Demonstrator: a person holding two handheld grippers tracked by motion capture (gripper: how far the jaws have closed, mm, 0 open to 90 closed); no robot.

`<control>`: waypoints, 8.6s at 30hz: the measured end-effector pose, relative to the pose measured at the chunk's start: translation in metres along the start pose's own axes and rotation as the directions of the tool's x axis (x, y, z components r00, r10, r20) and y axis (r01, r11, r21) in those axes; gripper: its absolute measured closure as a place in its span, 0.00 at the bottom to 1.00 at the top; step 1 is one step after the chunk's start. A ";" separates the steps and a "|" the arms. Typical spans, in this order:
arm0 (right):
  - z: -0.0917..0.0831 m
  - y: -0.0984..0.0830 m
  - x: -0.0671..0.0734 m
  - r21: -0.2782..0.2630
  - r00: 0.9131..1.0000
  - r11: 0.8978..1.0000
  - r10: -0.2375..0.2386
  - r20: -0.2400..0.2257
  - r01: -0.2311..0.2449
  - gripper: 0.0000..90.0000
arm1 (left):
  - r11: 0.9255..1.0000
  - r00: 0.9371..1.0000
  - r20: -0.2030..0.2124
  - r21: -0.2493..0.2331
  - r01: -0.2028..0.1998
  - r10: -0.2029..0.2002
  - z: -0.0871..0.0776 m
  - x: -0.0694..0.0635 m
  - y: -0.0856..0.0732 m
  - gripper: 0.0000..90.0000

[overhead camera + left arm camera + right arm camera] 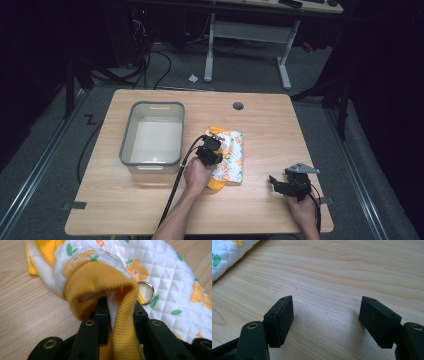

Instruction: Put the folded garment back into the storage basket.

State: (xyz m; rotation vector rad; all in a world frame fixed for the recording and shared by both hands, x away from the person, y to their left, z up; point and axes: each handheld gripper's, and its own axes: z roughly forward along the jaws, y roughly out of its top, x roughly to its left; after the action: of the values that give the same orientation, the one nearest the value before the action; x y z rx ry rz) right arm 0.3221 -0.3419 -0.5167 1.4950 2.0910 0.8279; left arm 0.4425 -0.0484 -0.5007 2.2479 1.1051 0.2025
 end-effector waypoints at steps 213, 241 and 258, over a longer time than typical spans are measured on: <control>0.000 0.000 0.000 0.000 1.000 1.000 0.000 0.002 0.000 0.31 | 0.955 0.971 -0.156 -0.264 0.137 -0.182 -0.157 0.135 -0.026 0.41; 0.000 0.000 0.000 0.000 1.000 1.000 0.002 0.002 -0.002 0.31 | 0.920 0.991 -0.032 -0.376 0.107 -0.128 -0.178 0.089 -0.028 0.38; 0.000 0.000 0.000 0.001 1.000 1.000 0.002 0.002 -0.002 0.31 | 0.916 0.995 0.007 -0.390 0.093 -0.098 -0.181 0.068 -0.039 0.37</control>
State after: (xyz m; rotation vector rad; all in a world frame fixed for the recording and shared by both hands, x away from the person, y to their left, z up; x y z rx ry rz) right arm 0.3217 -0.3417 -0.5167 1.4981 2.0890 0.8266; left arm 0.3896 0.1045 -0.3879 1.8357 1.0711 0.3631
